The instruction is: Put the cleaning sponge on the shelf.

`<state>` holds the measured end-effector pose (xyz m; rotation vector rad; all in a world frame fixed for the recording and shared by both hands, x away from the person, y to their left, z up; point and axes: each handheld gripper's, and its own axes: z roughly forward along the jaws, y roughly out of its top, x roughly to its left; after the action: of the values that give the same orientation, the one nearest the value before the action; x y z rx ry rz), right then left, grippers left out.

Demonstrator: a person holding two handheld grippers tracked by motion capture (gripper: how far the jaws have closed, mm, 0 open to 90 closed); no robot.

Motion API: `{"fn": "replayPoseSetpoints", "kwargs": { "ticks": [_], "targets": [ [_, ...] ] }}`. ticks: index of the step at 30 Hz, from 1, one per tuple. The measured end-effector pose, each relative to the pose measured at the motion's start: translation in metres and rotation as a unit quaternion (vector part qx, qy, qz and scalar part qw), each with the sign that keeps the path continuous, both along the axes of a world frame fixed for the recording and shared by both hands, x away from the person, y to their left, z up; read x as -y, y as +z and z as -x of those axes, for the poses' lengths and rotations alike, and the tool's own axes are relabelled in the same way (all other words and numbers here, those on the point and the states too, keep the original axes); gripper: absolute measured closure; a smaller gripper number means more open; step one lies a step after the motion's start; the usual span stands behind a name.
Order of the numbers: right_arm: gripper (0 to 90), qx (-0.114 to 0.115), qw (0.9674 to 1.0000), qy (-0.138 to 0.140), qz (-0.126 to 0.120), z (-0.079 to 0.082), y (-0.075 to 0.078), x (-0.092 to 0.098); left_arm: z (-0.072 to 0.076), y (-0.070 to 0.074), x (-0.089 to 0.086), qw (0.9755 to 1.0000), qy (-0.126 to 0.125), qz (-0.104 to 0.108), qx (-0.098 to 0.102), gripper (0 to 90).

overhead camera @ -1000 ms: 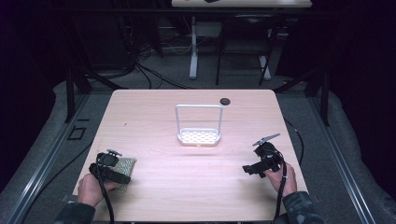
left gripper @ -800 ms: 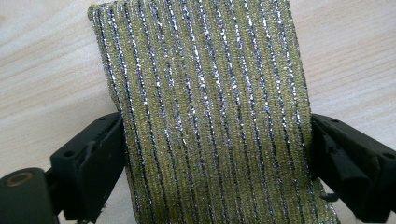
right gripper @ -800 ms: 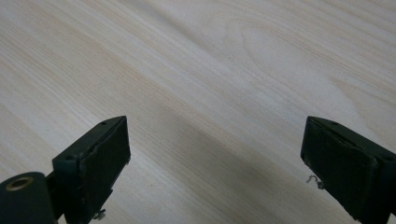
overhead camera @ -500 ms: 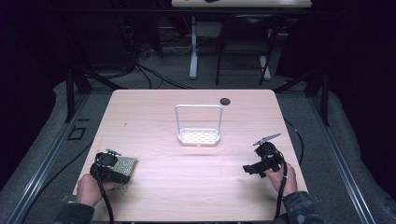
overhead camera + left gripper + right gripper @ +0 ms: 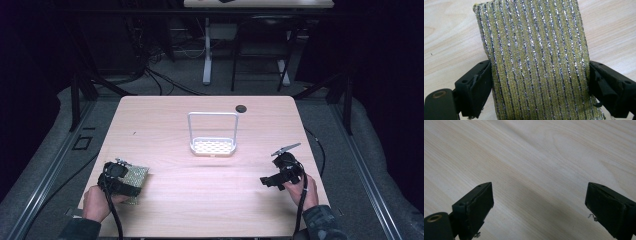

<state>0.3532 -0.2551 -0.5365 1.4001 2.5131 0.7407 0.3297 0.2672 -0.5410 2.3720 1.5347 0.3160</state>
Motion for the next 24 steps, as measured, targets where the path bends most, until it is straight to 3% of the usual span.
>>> {"fn": "replayPoseSetpoints", "kwargs": {
  "ticks": [24],
  "targets": [
    [7.6, -0.001, 1.0000, 0.000, 0.002, 0.000, 0.000, -0.001, 0.001, 0.008, 0.026, 0.9989, -0.042, 0.013, 0.013, 11.0]
  ]
}}
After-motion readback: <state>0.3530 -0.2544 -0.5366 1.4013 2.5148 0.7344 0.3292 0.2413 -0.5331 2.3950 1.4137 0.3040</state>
